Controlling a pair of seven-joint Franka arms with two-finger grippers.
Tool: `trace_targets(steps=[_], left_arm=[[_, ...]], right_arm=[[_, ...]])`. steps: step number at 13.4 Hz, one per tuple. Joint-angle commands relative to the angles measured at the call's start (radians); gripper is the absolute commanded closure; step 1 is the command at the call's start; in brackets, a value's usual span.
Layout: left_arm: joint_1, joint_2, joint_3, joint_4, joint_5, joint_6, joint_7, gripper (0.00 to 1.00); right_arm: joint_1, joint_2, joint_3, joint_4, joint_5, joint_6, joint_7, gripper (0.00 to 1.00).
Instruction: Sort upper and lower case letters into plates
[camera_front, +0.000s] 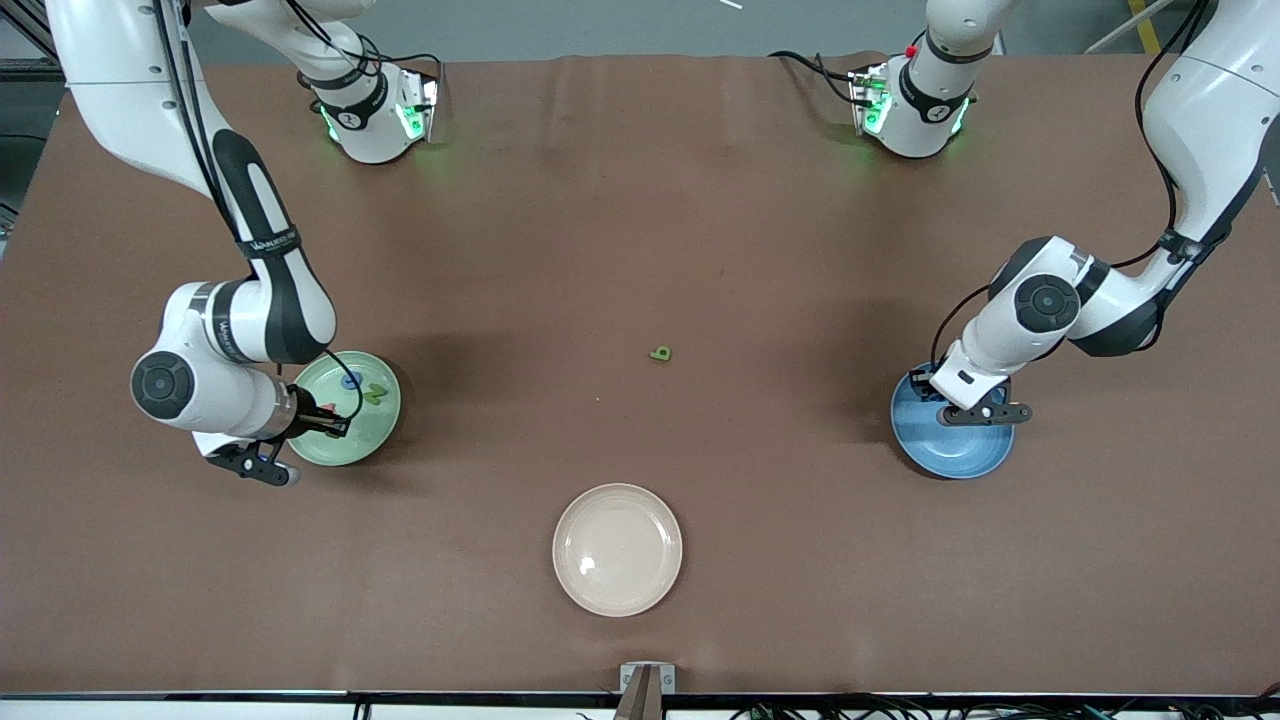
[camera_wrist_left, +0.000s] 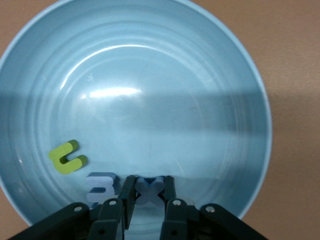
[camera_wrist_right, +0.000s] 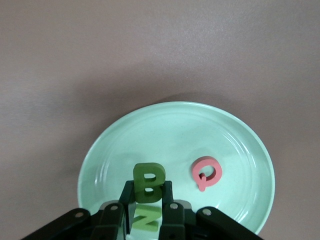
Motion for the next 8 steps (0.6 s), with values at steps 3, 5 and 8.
trace_targets(steps=[3,5,8], left_arm=[[0.006,-0.013,-0.021,0.004,0.023,0.018,-0.002,0.01],[0.006,-0.018,-0.081,0.019,0.009,0.004,-0.013,0.01],[-0.005,-0.016,-0.202,0.054,0.006,-0.133,-0.139,0.01]], right_arm=[[-0.026,0.011,0.020,-0.060,-0.013,0.088,-0.017,1.00],[-0.026,0.018,0.020,-0.061,-0.013,0.091,-0.017,1.00],[-0.027,0.029,0.021,-0.063,-0.010,0.096,-0.017,0.97]])
